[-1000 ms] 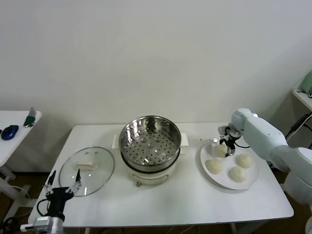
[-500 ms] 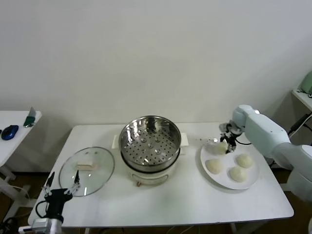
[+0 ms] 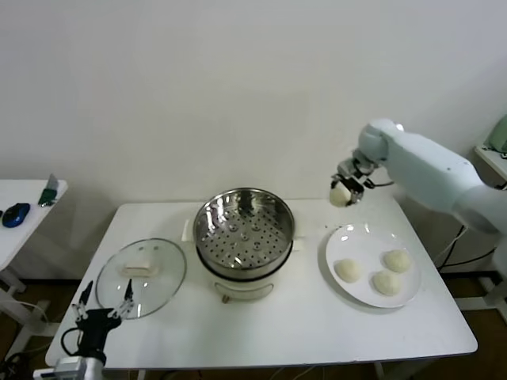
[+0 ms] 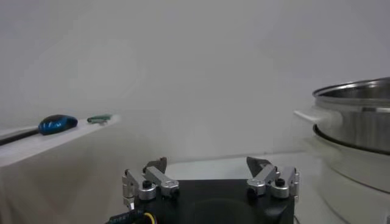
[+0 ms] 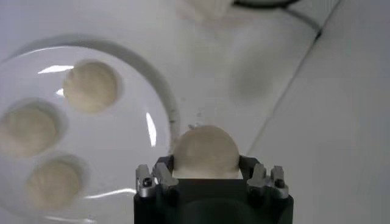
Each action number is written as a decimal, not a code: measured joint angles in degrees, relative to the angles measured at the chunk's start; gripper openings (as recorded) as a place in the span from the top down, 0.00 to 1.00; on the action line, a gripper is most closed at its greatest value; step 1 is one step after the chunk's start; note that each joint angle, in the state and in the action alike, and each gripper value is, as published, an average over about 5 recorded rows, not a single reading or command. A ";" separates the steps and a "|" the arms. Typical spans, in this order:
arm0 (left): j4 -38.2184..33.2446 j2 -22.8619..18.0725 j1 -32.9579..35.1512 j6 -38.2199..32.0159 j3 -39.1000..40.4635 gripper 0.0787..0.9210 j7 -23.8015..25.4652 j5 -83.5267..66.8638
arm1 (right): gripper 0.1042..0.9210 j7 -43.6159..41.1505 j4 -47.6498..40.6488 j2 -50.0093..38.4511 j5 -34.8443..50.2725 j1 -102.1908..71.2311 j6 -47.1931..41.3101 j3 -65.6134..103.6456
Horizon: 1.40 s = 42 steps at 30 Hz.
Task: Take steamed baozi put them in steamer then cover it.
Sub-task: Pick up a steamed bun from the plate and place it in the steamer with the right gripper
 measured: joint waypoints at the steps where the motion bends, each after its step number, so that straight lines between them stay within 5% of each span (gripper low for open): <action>1: -0.01 -0.02 -0.05 0.03 0.10 0.12 0.00 0.05 | 0.28 0.03 0.75 0.70 0.13 1.34 0.88 -0.73; 24: -1.01 0.67 1.36 0.33 0.59 0.12 0.01 -0.05 | 0.28 1.86 -0.94 23.09 -5.51 3.97 17.42 -6.19; 42: -1.06 1.28 1.43 0.57 0.52 0.12 0.01 -0.13 | 0.26 2.60 -7.26 28.78 -14.14 -3.63 21.84 -5.95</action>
